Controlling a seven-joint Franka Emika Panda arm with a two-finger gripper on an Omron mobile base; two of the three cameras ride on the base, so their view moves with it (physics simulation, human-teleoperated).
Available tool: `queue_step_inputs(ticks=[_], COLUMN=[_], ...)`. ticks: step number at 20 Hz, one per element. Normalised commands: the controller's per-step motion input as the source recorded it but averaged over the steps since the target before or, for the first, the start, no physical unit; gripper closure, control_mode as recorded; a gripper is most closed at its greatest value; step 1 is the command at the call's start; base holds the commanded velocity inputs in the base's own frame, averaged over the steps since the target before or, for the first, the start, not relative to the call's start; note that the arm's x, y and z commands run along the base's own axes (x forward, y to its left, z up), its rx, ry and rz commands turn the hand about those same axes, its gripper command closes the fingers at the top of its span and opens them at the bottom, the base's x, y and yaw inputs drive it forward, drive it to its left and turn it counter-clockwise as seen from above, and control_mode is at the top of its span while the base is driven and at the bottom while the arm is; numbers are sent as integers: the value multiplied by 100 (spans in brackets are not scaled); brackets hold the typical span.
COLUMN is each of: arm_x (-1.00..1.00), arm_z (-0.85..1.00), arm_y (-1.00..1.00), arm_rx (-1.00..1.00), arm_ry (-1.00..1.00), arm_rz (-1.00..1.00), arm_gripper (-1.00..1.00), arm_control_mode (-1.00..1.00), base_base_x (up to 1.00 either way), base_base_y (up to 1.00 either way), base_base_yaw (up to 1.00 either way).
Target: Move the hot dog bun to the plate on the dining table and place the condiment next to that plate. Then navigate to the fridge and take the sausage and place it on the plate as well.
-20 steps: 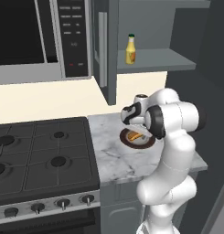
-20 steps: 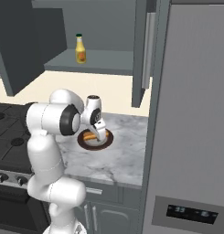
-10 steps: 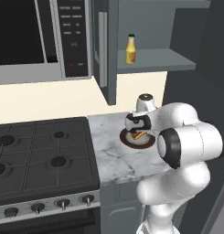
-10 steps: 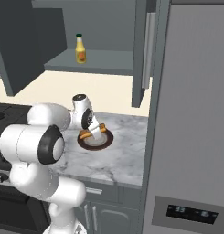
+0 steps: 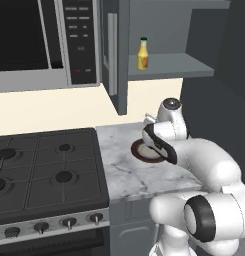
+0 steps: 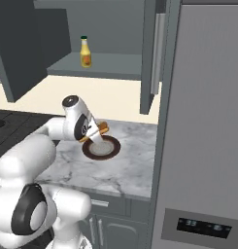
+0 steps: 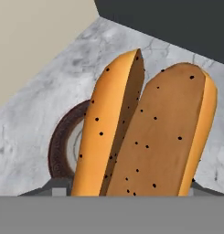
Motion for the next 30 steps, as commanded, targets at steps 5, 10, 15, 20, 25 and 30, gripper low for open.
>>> queue_step_inputs(ticks=[5, 10, 15, 20, 25, 30], arm_x=[-45, -53, -55, -60, -71, -95], arm_z=[98, 92, 68, 50, 4, 0], arm_y=[0, 0, 0, 0, 0, 0], arm_rx=[0, 8, 6, 2, 0, 0], arm_ry=[0, 10, 12, 7, -1, -9], arm_rz=[0, 0, 1, 3, 0, 0], arm_gripper=[100, 100, 100, 100, 100, 100], arm_control_mode=[-100, -100, -100, -100, -100, -100], base_base_x=[0, 0, 0, 0, 0, 0], base_base_y=[0, 0, 0, 0, 0, 0], base_base_yaw=[0, 0, 0, 0, 0, 0])
